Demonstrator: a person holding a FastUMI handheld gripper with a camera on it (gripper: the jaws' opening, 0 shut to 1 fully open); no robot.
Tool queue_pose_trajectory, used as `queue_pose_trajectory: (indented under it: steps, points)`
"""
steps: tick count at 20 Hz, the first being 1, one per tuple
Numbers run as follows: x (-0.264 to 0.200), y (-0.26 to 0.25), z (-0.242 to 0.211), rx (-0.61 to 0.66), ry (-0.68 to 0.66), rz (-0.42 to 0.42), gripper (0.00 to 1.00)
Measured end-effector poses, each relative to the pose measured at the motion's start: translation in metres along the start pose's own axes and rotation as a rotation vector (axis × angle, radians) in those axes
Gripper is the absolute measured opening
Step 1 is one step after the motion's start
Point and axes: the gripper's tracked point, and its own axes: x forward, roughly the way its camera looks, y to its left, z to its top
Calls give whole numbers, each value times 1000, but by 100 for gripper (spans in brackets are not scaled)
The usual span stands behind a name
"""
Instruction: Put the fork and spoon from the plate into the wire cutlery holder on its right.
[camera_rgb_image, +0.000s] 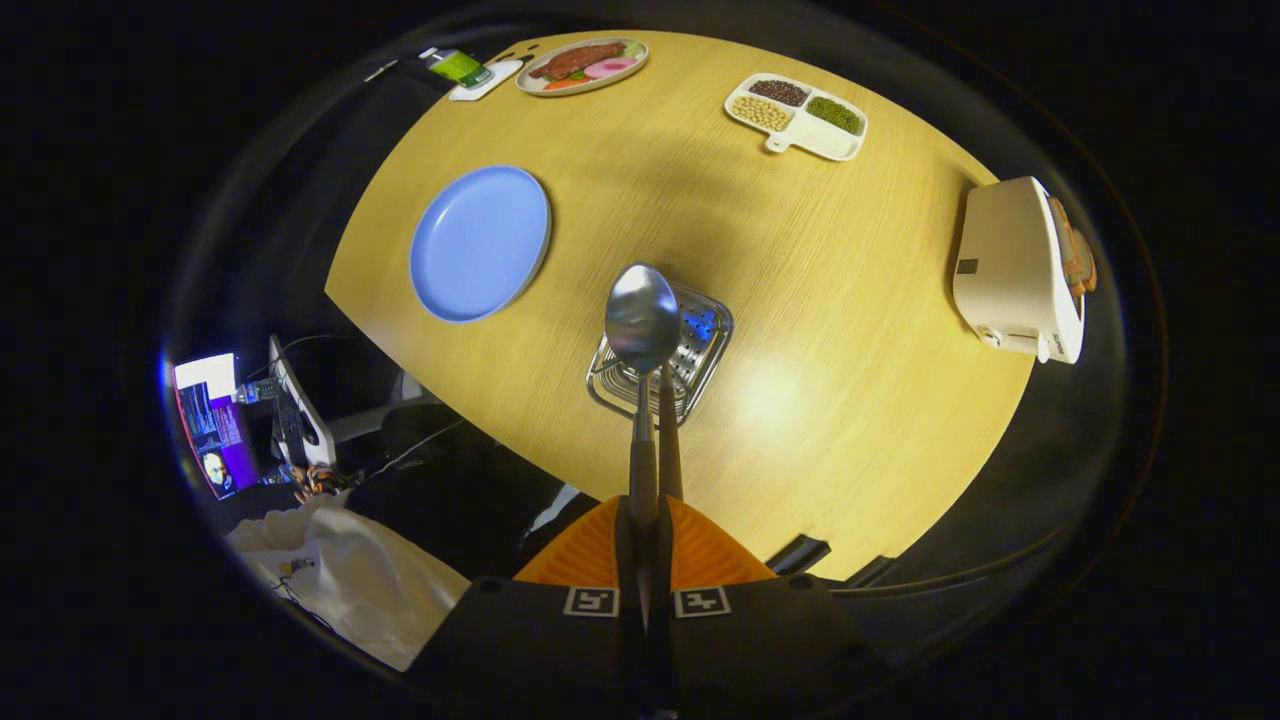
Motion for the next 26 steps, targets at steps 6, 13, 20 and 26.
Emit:
queue_pose_trajectory:
  steps: [6,13,20,26]
  points:
    - [14,-12,-8,-76,166,-32,6]
    - [17,-14,3,-55,263,-7,7]
    - [20,-11,28,-44,259,19,13]
    - [-3,3,56,-3,90,93,59]
